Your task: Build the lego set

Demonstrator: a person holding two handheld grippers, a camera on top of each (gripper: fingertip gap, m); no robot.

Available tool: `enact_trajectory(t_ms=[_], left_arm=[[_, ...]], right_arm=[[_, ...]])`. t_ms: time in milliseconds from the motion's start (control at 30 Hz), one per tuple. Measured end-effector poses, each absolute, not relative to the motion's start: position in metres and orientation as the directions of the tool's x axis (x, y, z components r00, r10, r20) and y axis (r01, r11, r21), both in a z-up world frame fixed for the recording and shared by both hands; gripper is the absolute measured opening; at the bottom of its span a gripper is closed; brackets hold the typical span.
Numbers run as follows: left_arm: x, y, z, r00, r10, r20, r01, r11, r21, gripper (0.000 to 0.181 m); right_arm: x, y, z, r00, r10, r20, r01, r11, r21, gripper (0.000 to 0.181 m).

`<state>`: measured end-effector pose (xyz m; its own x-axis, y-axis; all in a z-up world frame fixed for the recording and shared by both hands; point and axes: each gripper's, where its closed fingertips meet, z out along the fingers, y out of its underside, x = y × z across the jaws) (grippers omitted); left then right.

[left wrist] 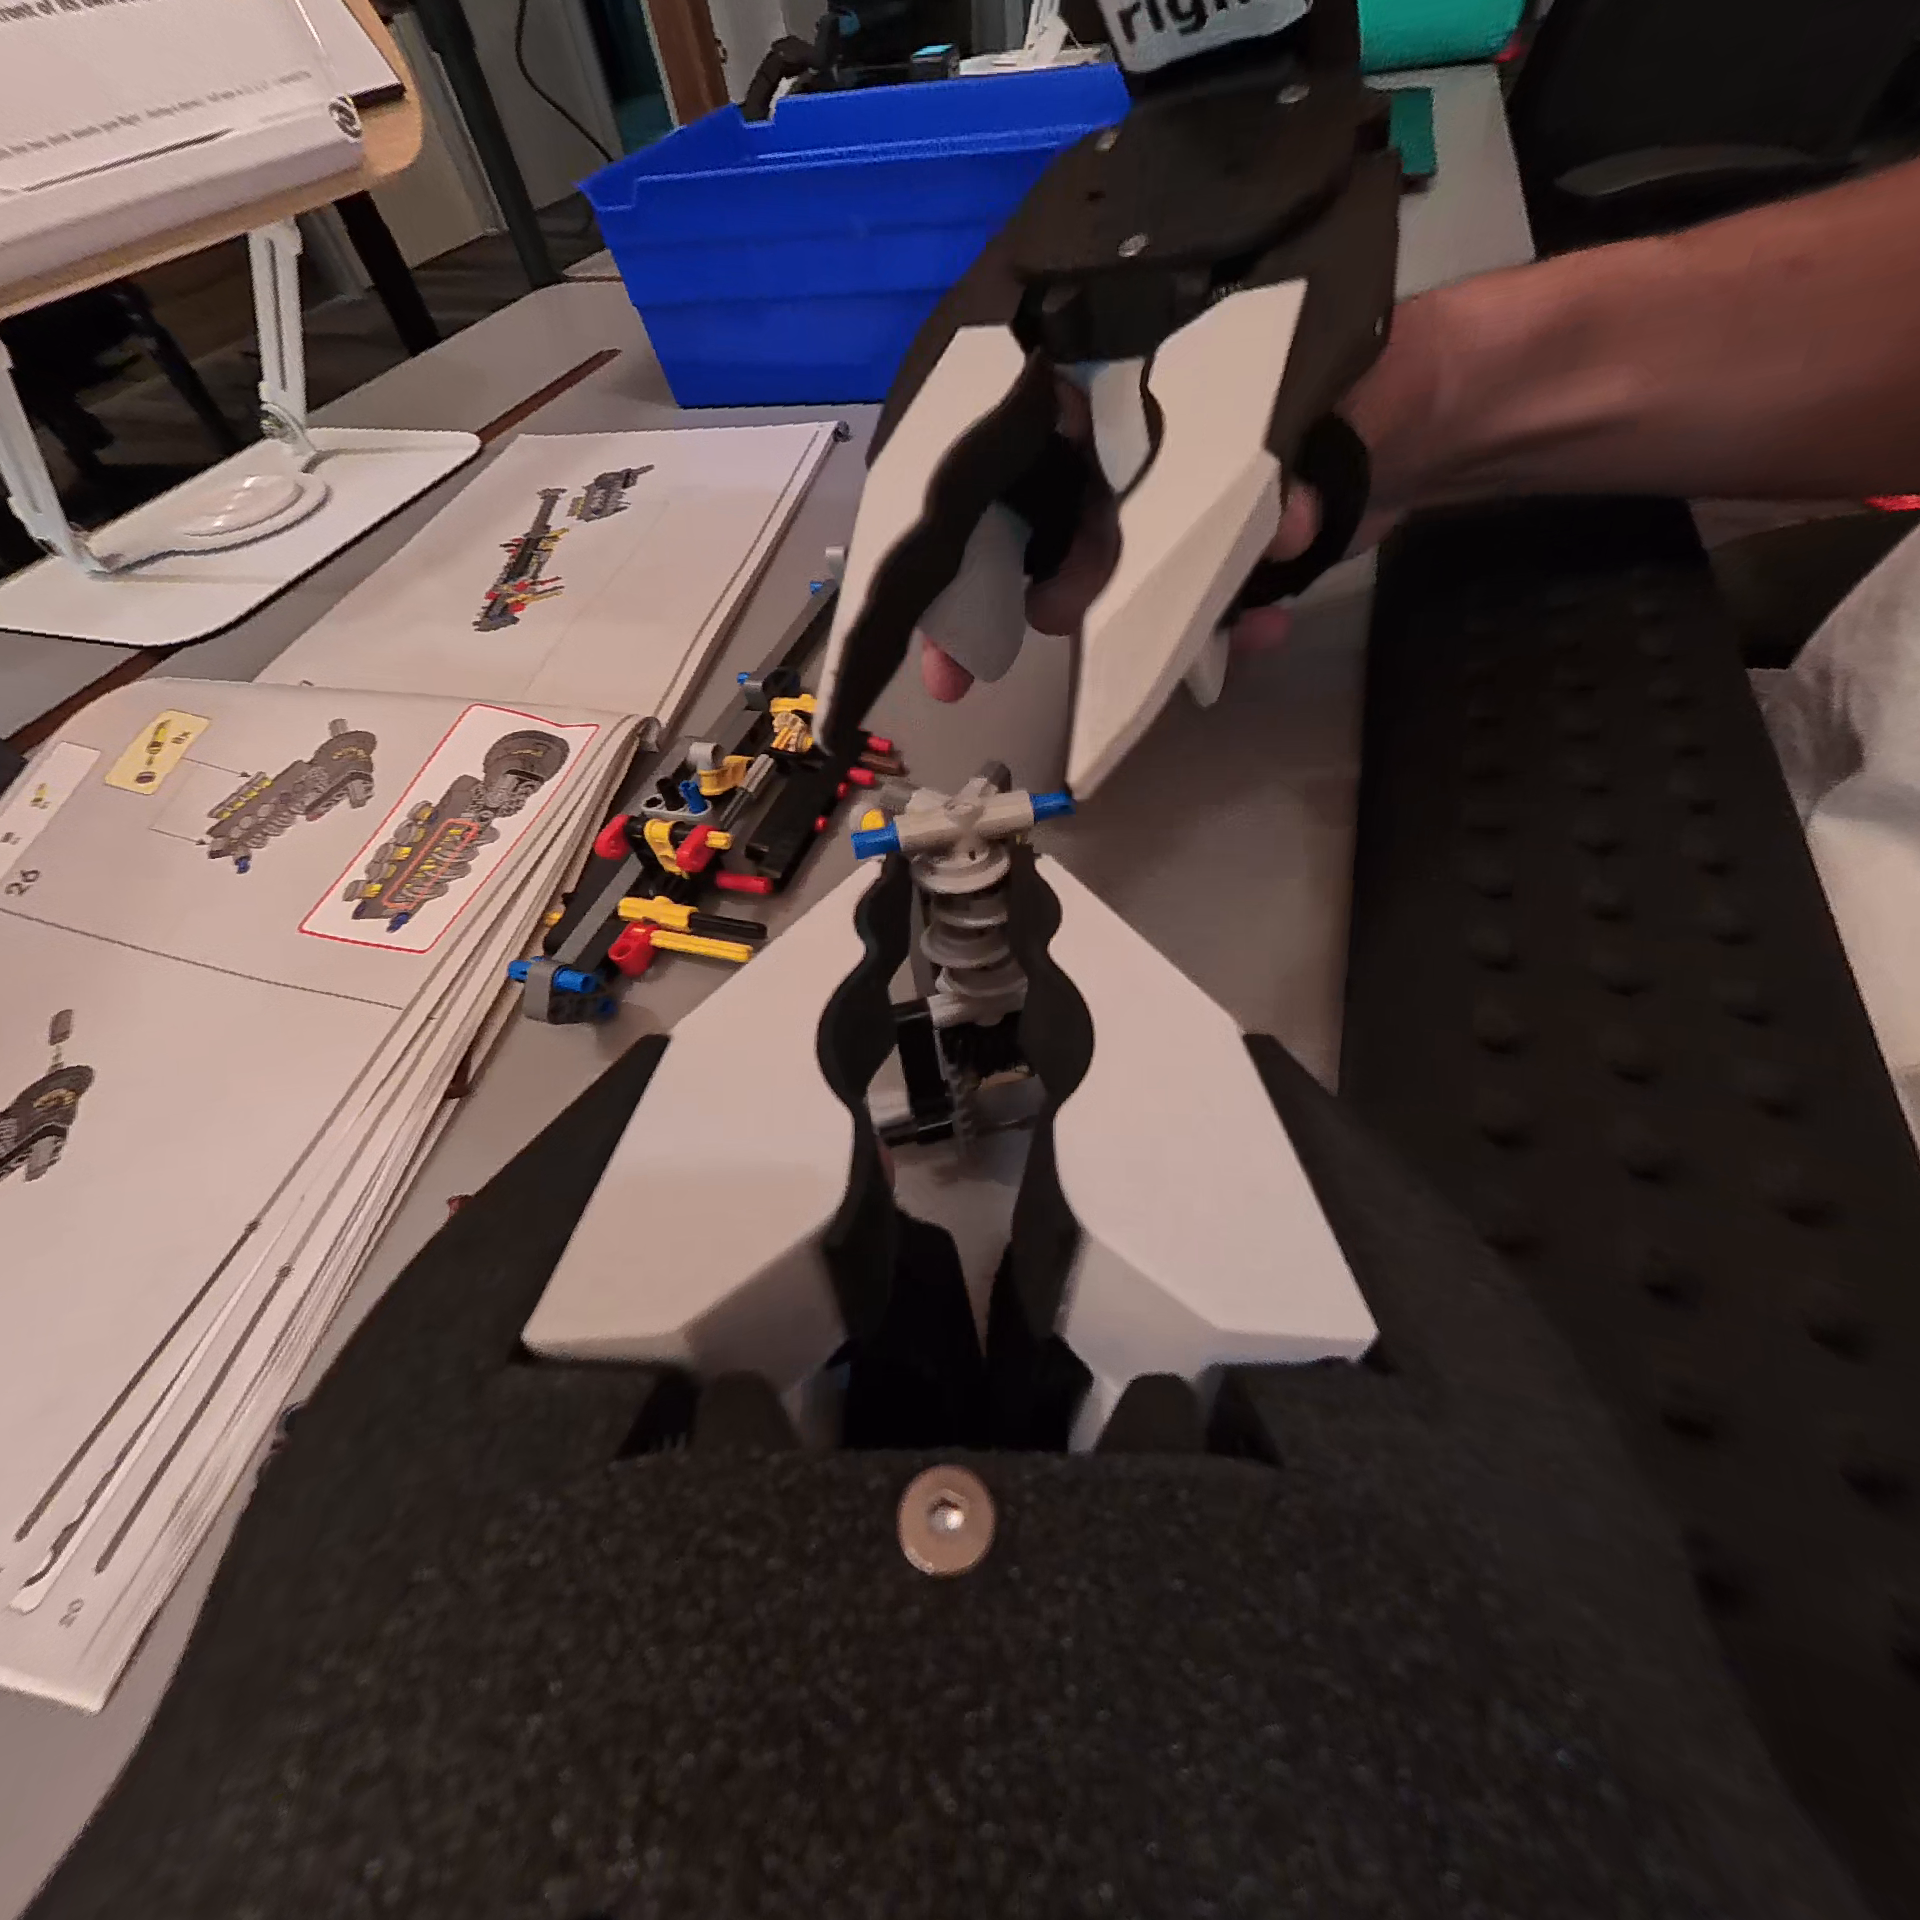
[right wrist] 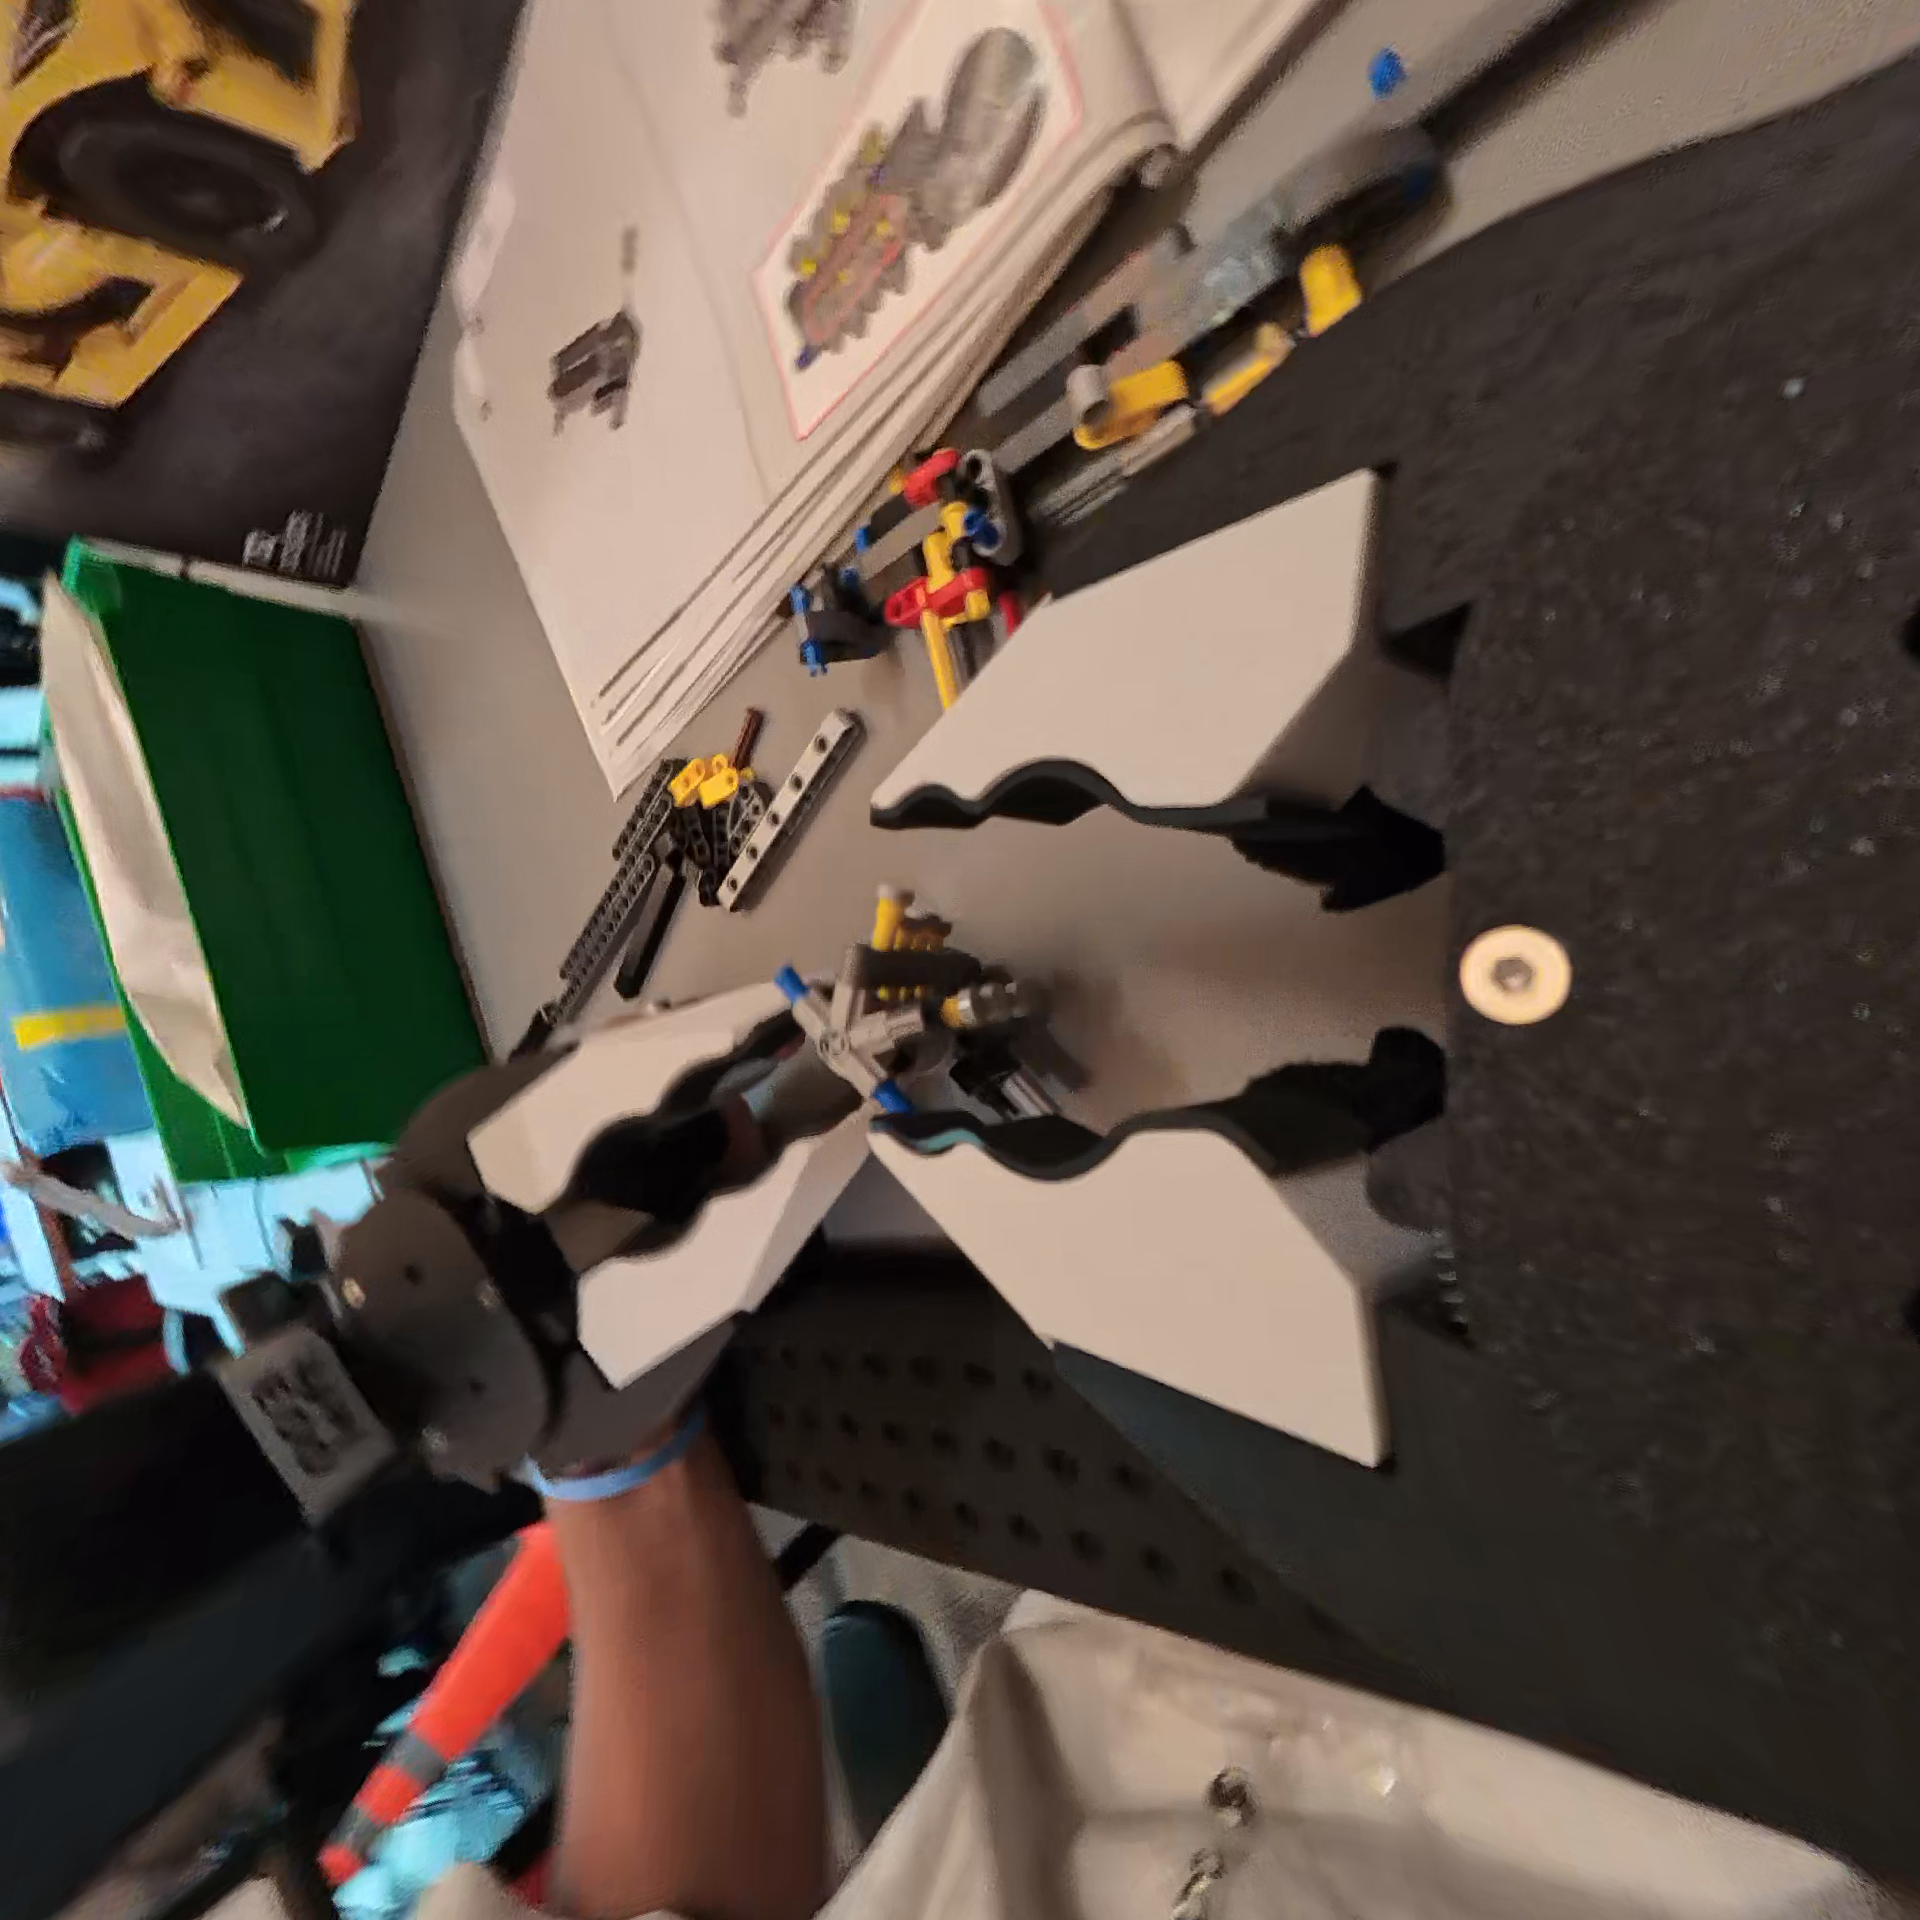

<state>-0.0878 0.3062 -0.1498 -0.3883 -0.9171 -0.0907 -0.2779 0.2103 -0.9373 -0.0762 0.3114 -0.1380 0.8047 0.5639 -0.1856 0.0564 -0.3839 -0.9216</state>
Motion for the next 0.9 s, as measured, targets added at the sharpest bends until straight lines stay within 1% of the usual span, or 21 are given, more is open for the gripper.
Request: enact_trajectory(t_ms=[33,100,133,233,300,400,733,833,900], left_arm=[[-0.088,0.306,-0.15,-0.387,-0.917,-0.097,-0.277,0.216,-0.936,0.017],[-0.087,0.306,-0.151,-0.381,-0.918,-0.109,-0.278,0.226,-0.934,0.017],[-0.087,0.306,-0.151,-0.379,-0.919,-0.112,-0.279,0.229,-0.933,0.017],[-0.086,0.307,-0.151,-0.369,-0.922,-0.118,-0.279,0.231,-0.932,0.017],[-0.086,0.307,-0.152,-0.368,-0.922,-0.122,-0.279,0.235,-0.931,0.016],[-0.086,0.306,-0.153,-0.368,-0.921,-0.126,-0.284,0.24,-0.928,0.017],[-0.086,0.304,-0.155,-0.38,-0.917,-0.125,-0.295,0.248,-0.923,0.017],[-0.086,0.304,-0.155,-0.383,-0.916,-0.119,-0.299,0.245,-0.922,0.017],[-0.085,0.305,-0.156,-0.378,-0.918,-0.122,-0.304,0.248,-0.92,0.016]], right_arm=[[-0.075,0.312,-0.137,0.803,0.543,-0.246,-0.002,-0.409,-0.912,0.06],[-0.076,0.312,-0.133,0.795,0.513,-0.323,-0.097,-0.418,-0.903,0.068],[-0.078,0.313,-0.133,0.795,0.508,-0.333,-0.112,-0.416,-0.902,0.07],[-0.083,0.314,-0.144,0.809,0.493,-0.32,-0.083,-0.444,-0.892,0.069],[-0.089,0.315,-0.146,0.798,0.499,-0.337,-0.097,-0.446,-0.89,0.068],[-0.095,0.316,-0.15,0.792,0.509,-0.337,-0.088,-0.451,-0.888,0.059],[-0.094,0.313,-0.153,0.79,0.504,-0.35,-0.091,-0.467,-0.879,0.055],[-0.092,0.311,-0.153,0.785,0.5,-0.365,-0.102,-0.477,-0.873,0.045],[-0.091,0.311,-0.154,0.785,0.496,-0.371,-0.11,-0.477,-0.872,0.044]])
